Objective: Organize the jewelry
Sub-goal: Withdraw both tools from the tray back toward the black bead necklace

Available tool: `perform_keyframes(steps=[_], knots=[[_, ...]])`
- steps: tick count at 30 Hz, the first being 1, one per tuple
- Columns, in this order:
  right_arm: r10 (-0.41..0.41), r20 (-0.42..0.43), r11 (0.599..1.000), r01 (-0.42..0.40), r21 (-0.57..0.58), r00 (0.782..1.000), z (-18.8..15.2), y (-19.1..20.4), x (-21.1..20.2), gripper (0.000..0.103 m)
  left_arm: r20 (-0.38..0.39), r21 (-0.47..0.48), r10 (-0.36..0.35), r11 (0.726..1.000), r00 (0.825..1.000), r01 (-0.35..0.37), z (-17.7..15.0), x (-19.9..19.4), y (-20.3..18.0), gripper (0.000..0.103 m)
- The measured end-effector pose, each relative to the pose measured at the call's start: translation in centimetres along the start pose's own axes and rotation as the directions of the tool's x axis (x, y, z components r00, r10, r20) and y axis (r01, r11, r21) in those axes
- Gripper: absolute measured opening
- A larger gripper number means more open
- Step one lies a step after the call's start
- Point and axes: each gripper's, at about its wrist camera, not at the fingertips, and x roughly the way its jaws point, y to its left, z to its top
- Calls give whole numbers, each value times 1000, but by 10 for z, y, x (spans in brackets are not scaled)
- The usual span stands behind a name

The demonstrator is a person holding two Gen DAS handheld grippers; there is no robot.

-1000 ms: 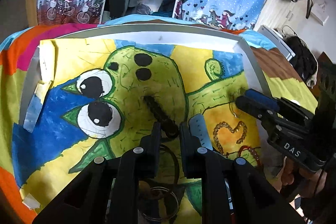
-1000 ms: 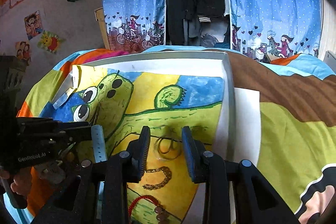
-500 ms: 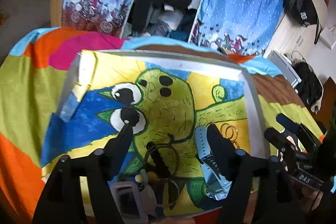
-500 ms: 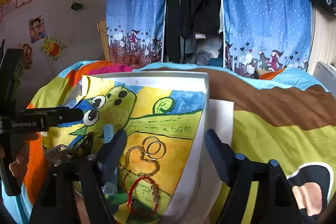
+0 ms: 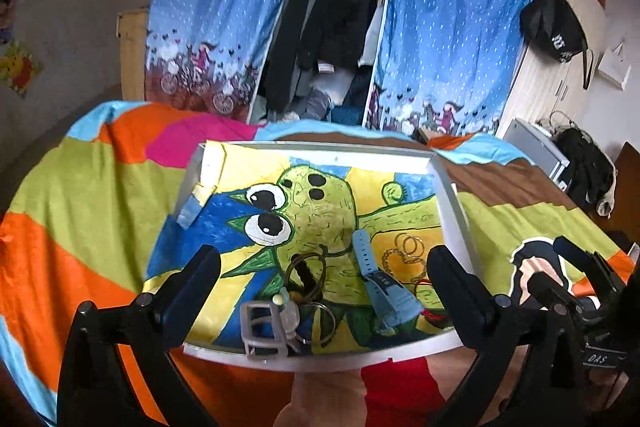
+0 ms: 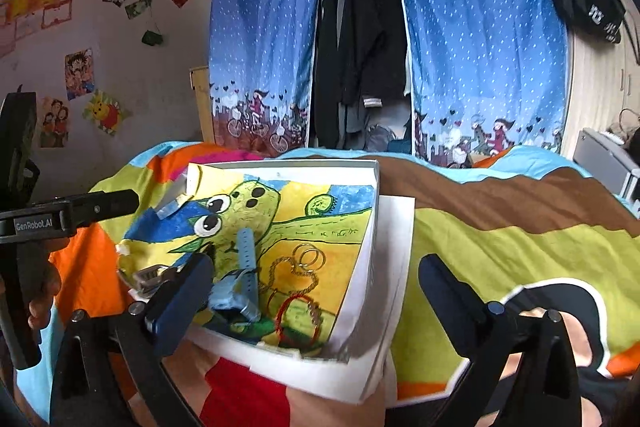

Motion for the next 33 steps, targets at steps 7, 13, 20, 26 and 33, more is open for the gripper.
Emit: perform_keyframes(steps=[7,13,20,26,33], knots=[[-23,40,1000,23,-5,999,-18,13,-42,103,53,35,-2,999,999,0,-23,-41,-11,101],[-39,81,999,38,6,996,-35,25,-76,103,78,60,-12,998,997,7,-47,-71,-18,101],[-60,135,998,58,18,989,-55,40,-117,103,130,99,-5,995,992,-8,-72,-102,-27,101],[-80,130,997,78,19,988,-79,48,-142,103,119,108,4,994,993,-17,-99,-118,-30,101],[-100,70,995,98,28,993,-114,50,-159,103,73,125,30,991,997,-39,-134,-125,-31,101]])
